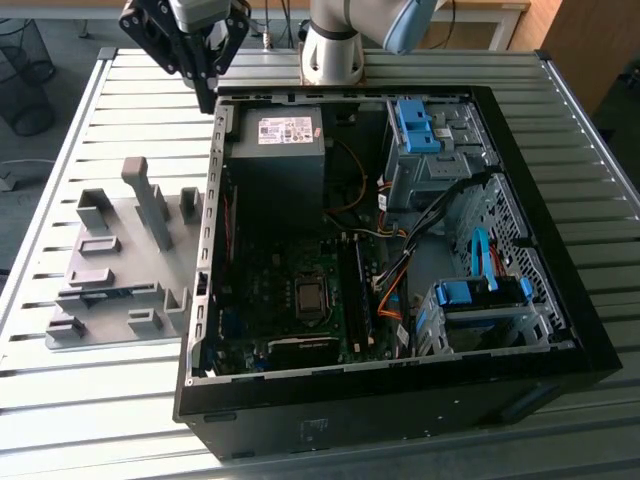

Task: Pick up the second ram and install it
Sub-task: 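Reach for the second ram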

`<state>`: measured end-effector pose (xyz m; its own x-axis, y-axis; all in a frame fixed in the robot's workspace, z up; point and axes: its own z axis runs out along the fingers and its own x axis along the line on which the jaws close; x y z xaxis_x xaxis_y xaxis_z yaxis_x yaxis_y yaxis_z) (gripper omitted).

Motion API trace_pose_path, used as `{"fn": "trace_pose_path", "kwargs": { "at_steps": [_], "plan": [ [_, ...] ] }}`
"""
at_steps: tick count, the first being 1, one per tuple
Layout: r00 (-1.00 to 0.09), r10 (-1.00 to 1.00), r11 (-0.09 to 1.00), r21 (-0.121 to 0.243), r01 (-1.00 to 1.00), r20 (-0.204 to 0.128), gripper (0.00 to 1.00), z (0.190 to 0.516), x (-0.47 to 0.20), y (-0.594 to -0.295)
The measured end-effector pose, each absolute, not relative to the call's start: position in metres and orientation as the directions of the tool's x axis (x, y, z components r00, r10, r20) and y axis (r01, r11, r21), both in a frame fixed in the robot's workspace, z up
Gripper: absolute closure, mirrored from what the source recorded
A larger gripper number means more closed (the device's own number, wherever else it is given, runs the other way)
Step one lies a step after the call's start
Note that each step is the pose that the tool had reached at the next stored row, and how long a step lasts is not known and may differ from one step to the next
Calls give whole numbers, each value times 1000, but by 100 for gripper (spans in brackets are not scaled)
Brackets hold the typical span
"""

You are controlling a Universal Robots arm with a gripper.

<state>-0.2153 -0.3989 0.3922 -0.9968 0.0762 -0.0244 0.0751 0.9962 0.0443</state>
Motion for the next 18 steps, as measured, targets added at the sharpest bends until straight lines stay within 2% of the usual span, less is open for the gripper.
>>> {"fn": "trace_pose_path", "kwargs": {
  "at_steps": [18],
  "plan": [
    [-997, 76, 996, 44, 75, -24, 90, 392, -223, -399]
  ]
}}
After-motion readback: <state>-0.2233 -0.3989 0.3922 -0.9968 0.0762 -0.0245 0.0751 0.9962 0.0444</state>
